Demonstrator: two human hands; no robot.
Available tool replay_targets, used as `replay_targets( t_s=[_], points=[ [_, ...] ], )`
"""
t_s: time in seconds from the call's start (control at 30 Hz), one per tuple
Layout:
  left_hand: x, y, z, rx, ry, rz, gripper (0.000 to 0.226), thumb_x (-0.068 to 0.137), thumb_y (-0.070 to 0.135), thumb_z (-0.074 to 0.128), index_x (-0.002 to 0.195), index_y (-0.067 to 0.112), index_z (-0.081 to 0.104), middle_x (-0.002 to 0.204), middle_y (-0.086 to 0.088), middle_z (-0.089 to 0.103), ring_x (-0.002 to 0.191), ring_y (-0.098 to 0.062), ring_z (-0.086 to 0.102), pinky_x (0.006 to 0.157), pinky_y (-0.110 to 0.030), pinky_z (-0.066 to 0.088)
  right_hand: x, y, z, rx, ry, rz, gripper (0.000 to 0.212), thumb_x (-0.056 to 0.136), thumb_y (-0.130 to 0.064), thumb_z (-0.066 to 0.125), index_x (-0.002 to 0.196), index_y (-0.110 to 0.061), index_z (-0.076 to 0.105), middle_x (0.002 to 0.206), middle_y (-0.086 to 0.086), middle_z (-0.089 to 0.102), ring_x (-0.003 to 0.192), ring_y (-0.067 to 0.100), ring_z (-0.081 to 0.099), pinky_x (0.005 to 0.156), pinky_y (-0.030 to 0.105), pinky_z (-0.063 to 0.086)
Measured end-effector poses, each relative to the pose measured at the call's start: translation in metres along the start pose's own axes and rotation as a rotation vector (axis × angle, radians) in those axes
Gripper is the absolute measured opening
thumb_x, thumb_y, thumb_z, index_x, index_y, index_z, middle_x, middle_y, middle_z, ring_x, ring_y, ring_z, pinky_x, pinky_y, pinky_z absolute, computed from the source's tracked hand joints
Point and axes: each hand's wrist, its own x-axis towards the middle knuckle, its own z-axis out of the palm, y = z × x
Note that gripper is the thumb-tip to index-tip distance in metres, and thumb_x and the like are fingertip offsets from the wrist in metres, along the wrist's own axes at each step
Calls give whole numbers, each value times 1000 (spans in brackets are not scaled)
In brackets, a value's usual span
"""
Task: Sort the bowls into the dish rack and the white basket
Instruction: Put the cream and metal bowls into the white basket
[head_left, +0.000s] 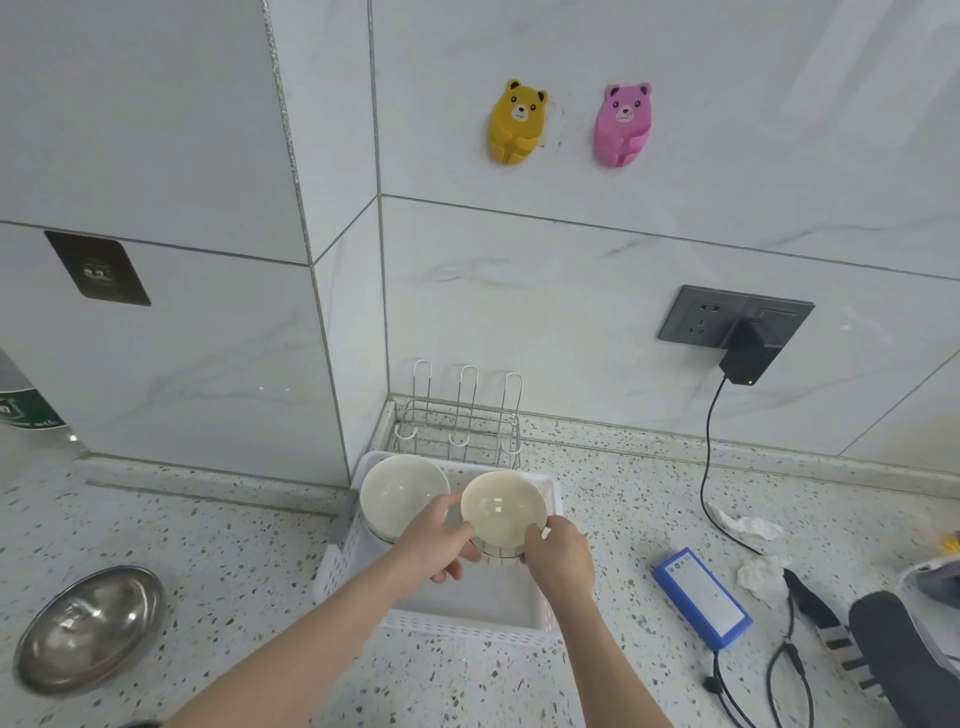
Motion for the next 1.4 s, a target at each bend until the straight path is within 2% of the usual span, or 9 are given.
replay_targets(
  t_s=[0.2,0.47,0.7,0.8,0.9,1.07,1.17,1.3,1.4],
  points=[
    [-39,-12,-24,-139,43,10,46,96,20,51,140,25,39,84,-3,78,45,-11,52,40,-20,33,-23,-1,0,68,65,-14,52,97,-45,45,136,-9,45,109,11,70,100,27,64,72,31,44],
    [-129,-66,-63,-318,124,24,22,100,17,50,120,24,57,82,-9,77,38,-8,35,38,-19,26,-94,-19,20,276,28,-113,35,95,-31,50,129,-25,55,71,-9,68,74,8,63,62,27,48],
    [-197,-141,-106,-479,418,-74,12,94,21,61,101,15,69,72,-10,73,38,-9,33,35,-18,26,-145,-29,53,355,-87,-143,22,93,-25,52,112,-28,62,69,-6,72,36,0,47,46,26,44],
    [-223,-179,-121,-310,671,-119,12,94,27,61,98,19,68,76,-7,72,60,-17,53,60,-36,48,-166,-22,62,357,-77,-92,20,92,-26,52,110,-29,62,69,-7,72,40,2,48,52,27,47],
    [-241,-206,-129,-79,744,-84,24,96,35,57,110,16,61,73,-6,70,68,-18,64,57,-29,43,-186,-2,64,353,-5,-5,23,94,-25,52,114,-24,63,72,-6,71,52,6,56,53,24,43],
    [-248,-232,-139,162,672,-122,48,96,42,54,135,17,42,64,-13,65,52,-18,58,51,-29,45,-206,27,59,281,75,104,30,94,-22,50,121,-17,62,82,-7,65,70,14,62,57,27,43],
    [-245,-235,-144,277,628,-176,49,96,40,52,139,21,39,71,3,58,65,-18,59,57,-30,44,-209,40,53,194,40,136,31,94,-25,51,122,-18,62,92,-7,63,79,13,59,65,30,42],
    [-246,-236,-150,377,597,-210,51,95,45,49,140,25,37,71,0,61,62,-20,60,53,-30,44,-219,55,48,81,-51,155,36,92,-34,55,125,-20,62,104,-2,60,90,14,54,74,30,40],
    [-244,-243,-154,408,556,-239,55,95,49,50,142,25,36,100,-9,71,74,-22,64,64,-34,51,-228,64,48,22,-162,176,44,91,-44,56,130,-24,57,114,-1,62,96,14,55,79,31,42]
  ],
)
